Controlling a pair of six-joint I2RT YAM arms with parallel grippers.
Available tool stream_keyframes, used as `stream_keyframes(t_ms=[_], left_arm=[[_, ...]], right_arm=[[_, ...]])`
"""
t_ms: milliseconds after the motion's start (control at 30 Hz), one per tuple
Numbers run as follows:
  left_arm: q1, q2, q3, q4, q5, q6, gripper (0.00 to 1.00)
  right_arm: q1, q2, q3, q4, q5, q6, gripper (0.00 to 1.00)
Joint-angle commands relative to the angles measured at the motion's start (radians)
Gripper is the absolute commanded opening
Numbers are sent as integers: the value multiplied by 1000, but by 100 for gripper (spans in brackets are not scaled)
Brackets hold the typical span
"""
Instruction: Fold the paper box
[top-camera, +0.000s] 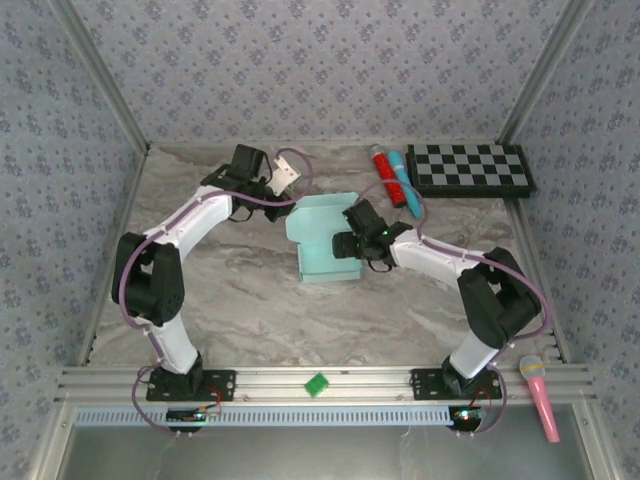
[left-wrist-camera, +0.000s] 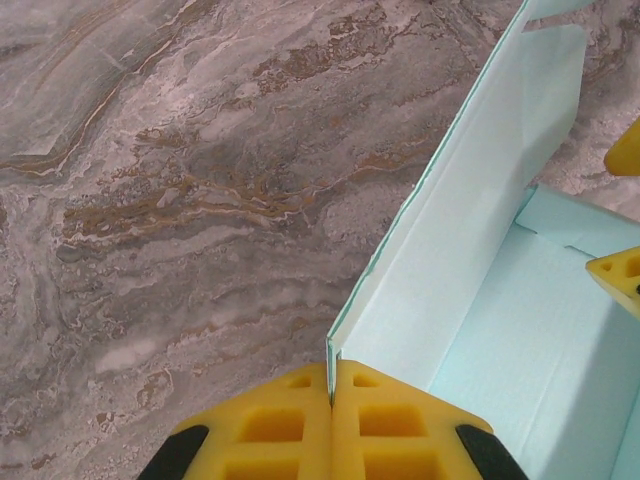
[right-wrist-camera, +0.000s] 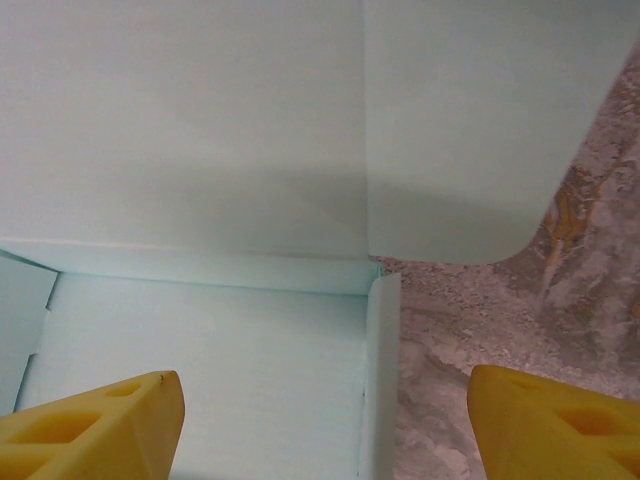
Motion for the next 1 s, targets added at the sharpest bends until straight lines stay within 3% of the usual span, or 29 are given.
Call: stream_keyframes(t_ms=[0, 967], left_arm=[[3, 19, 44, -7, 26, 35, 6], [2, 74, 85, -8, 51, 69, 9]], right_arm=[[-3, -43, -31, -7, 35, 13, 77], [6, 54, -81, 135, -102, 42, 71]])
